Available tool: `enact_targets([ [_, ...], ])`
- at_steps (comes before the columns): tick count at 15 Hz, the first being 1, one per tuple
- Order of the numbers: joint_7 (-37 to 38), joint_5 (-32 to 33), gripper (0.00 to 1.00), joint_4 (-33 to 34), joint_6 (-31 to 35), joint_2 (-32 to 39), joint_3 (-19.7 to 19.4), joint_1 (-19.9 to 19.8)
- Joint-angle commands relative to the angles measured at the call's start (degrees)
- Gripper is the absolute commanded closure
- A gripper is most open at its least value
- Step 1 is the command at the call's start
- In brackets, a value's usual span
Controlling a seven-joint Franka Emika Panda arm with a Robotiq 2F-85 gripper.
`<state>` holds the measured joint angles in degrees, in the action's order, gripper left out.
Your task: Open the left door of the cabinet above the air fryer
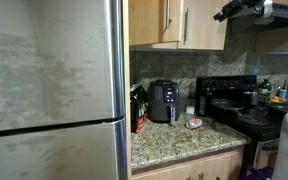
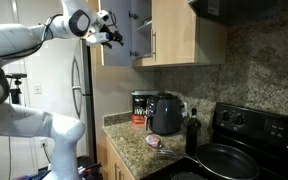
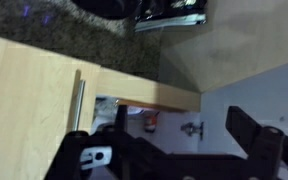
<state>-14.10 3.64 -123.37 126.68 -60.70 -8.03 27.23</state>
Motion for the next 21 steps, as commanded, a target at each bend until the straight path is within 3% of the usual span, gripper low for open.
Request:
enact_targets([
  [1, -3.0, -4.1, 0.00, 1.0, 1.5, 2.3, 0.6, -3.7],
  [3, -3.1, -4.9, 0.00, 0.9, 1.1, 2.7, 1.1, -4.1],
  [4, -3.1, -4.8, 0.00, 1.5, -4.0, 4.0, 1.1, -4.1],
  [6, -3.7, -5.5, 0.00, -0.3, -4.5, 6.2, 1.7, -3.8],
  [11, -2.8, -11.9, 0.00, -0.4, 3.9, 16.0, 6.4, -2.3],
  [15, -2.1, -12.8, 0.00, 0.5, 11.7, 20.5, 10.6, -2.6],
  [18, -2.5, -14.4, 0.00, 0.0, 13.9, 19.8, 12.0, -0.4],
  [21, -4.2, -21.5, 0.00, -0.5, 12.1, 18.0, 10.5, 5.6],
])
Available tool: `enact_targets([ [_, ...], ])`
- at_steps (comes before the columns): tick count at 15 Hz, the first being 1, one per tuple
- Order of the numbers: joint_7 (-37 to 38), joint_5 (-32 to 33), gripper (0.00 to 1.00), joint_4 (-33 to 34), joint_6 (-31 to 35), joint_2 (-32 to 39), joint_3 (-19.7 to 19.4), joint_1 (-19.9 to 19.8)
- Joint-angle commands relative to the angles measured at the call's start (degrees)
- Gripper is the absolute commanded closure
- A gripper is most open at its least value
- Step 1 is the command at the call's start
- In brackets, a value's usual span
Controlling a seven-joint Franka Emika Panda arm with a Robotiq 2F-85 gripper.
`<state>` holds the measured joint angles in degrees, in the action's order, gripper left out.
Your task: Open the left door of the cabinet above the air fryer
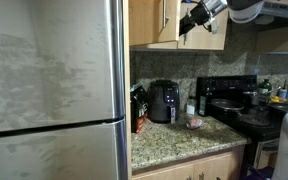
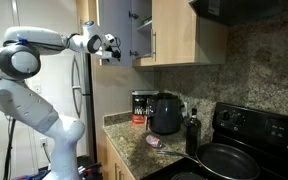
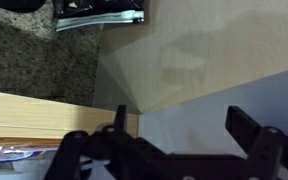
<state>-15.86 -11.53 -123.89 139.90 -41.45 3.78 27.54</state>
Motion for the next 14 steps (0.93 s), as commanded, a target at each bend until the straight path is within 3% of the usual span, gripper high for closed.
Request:
enact_targets([
  [1, -2.9, -8.8, 0.00, -0.7, -1.3, -2.0, -1.5, 6.9],
  [4, -5.7, -16.4, 0.00, -3.3, -1.5, -3.2, -3.8, 13.3],
  [5, -5.1, -15.8, 0.00, -4.3, -4.0, -4.1, -3.9, 12.5],
  [9, -5.3, -5.9, 0.00, -10.2, -19.0, -10.5, -6.6, 3.9],
  [12, -7.3, 1.1, 0.00, -13.6, -26.2, -14.4, -8.6, -4.7],
  [13, -6.6, -3.1, 0.00, -10.3, -23.9, -11.0, -7.5, -1.9],
  [14, -7.3, -1.6, 0.00, -11.5, -25.3, -12.4, -8.2, -4.0],
])
